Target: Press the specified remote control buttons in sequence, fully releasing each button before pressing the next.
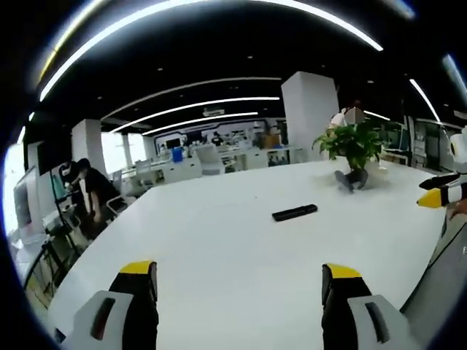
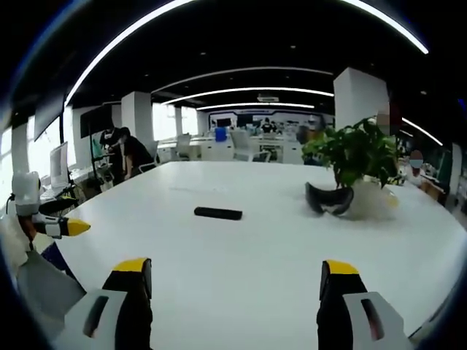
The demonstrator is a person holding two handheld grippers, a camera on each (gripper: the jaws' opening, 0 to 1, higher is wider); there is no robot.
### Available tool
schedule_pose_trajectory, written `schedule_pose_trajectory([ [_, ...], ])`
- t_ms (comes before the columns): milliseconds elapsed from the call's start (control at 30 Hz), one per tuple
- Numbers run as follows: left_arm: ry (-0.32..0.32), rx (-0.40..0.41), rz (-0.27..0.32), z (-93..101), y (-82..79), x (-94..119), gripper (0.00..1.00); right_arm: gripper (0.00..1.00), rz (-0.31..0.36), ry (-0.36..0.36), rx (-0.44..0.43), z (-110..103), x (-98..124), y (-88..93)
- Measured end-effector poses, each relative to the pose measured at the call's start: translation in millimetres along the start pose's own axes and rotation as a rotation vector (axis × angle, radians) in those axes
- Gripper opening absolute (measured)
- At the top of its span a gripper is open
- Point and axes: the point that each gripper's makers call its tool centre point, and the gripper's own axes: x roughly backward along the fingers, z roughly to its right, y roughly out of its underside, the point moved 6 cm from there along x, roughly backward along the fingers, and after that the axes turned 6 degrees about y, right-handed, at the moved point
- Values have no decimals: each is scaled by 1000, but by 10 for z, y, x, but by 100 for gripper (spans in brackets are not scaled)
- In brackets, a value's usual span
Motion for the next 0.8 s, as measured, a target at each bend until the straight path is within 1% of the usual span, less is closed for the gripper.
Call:
schedule_pose_trajectory([
  [33, -3, -2, 6, -3, -7, 13, 93, 95, -1, 0, 1, 0, 0, 1],
  [67, -6, 3, 24, -5, -7, 25, 94, 95, -1, 1, 1, -1, 1, 1],
  [100, -10, 10, 30, -7, 5, 27, 97, 95, 2, 3, 1, 1, 4, -2],
  [167, -12, 15, 22, -11, 38, -3, 99, 95, 4, 9, 3, 10, 3, -3],
  [200, -12, 9, 6, -8, 47, -15, 98, 95, 3, 11, 2, 13, 3, 0],
  [233, -15, 1, 8, -4, 38, -18, 97, 95, 0, 13, 3, 15, 2, 3],
  [300, -19, -51, 34, 20, -1, -8, 97, 95, -2, 12, 3, 17, -2, 8],
  [333, -18, -65, 32, 34, 1, -9, 98, 95, -3, 9, 4, 13, -1, 9],
  [433, -3, -97, -3, 64, 43, -46, 99, 92, 6, 7, 10, 7, 14, -3],
  [533, 4, -122, 8, 99, 19, -40, 100, 93, 2, 1, 6, 3, 8, 4],
  [633, 10, -87, 22, 92, -2, -32, 100, 93, -8, -3, 14, -7, 0, 16],
  [700, 3, -67, 29, 64, -7, -26, 100, 93, -7, -8, 17, -13, 1, 12],
  [800, -3, -65, 33, 55, -2, -26, 100, 94, -11, -19, 20, -28, -2, 17],
])
